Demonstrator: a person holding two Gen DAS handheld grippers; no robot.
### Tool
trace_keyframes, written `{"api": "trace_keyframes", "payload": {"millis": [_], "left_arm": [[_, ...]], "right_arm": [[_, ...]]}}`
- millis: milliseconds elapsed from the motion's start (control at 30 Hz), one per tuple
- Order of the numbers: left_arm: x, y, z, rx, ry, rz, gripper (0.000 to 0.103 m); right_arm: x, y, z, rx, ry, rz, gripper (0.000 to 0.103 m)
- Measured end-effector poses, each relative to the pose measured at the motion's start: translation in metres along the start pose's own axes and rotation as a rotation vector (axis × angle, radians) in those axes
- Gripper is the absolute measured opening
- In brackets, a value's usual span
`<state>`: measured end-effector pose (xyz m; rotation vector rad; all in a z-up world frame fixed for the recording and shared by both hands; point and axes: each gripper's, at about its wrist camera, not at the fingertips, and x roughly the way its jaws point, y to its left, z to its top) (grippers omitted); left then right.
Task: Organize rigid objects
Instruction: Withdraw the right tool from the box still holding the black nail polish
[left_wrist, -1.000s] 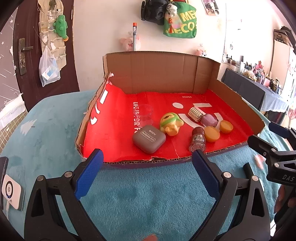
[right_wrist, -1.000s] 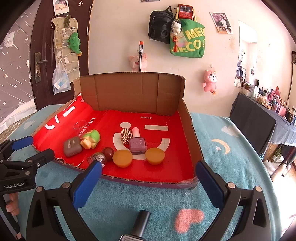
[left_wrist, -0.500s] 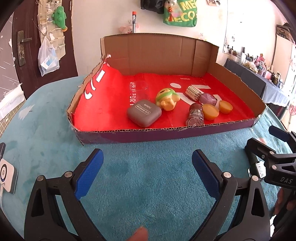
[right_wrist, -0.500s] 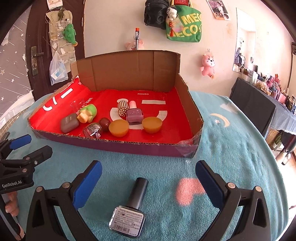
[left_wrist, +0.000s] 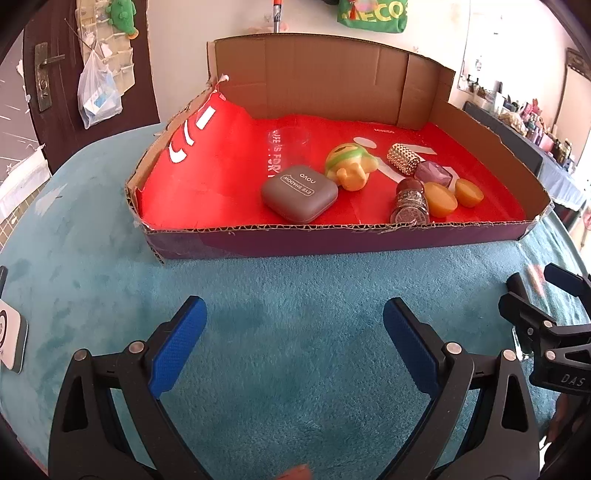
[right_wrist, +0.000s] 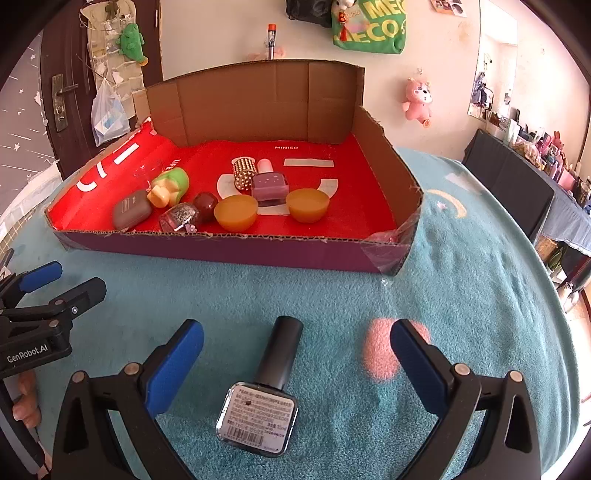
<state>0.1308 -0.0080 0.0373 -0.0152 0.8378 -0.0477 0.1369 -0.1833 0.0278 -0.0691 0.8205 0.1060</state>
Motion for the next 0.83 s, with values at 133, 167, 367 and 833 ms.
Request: {"api": "trace_keyframes", "payload": {"millis": [133, 167, 367, 833], "left_arm": [[-0.001, -0.002, -0.003, 0.019, 0.016, 0.012, 0.098], [-0.001, -0.003, -0.004, 0.023, 0.021, 0.011, 0.098], [0.004, -0.003, -0.006, 0.021, 0.061, 0.023, 0.098], [0.005, -0.005, -0.008, 0.028, 0.061, 0.034, 0.098]], "right_arm": [[0.002, 0.0, -0.003, 0.008, 0.016, 0.003, 0.103], [0.003, -0.001, -0.003, 0.012, 0.021, 0.006, 0.103], [0.009, -0.003, -0.006, 0.029, 0.049, 0.018, 0.103], [0.014, -0.002, -0.007, 0.027, 0.074, 0.015, 0.103]]}}
